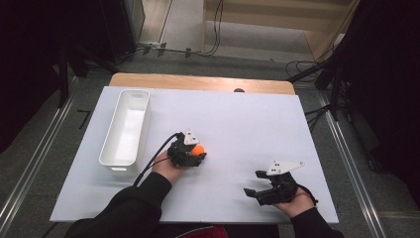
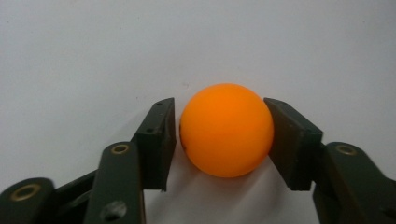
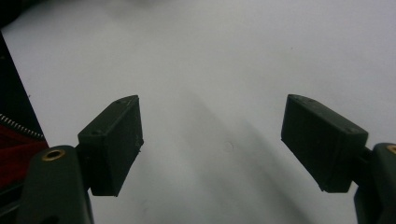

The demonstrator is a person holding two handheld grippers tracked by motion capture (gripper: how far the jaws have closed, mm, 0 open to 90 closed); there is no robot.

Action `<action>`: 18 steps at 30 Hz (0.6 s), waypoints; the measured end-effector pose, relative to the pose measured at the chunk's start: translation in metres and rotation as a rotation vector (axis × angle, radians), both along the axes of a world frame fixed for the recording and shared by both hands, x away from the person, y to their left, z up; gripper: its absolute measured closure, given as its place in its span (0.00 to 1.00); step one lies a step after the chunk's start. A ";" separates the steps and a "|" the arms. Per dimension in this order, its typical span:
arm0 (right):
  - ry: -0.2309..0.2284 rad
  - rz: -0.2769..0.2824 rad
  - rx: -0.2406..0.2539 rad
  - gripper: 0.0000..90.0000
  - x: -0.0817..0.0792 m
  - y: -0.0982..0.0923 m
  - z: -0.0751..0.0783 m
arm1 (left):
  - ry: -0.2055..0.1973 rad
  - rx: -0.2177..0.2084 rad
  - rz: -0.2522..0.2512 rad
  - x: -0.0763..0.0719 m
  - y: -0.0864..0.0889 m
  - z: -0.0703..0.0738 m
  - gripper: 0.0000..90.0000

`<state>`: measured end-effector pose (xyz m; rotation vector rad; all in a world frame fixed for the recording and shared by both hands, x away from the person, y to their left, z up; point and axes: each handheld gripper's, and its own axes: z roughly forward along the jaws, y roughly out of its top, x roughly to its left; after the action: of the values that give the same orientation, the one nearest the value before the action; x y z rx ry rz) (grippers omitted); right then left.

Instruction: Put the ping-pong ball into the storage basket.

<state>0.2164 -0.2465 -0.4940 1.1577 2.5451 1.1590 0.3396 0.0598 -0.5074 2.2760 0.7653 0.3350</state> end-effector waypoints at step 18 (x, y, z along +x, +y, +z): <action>-0.002 0.000 -0.001 0.21 0.000 0.000 0.000 | 0.009 -0.005 -0.004 0.001 0.001 0.001 0.55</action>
<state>0.2163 -0.2465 -0.4939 1.1563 2.5442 1.1578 0.3407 0.0611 -0.5062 2.2750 0.7645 0.3210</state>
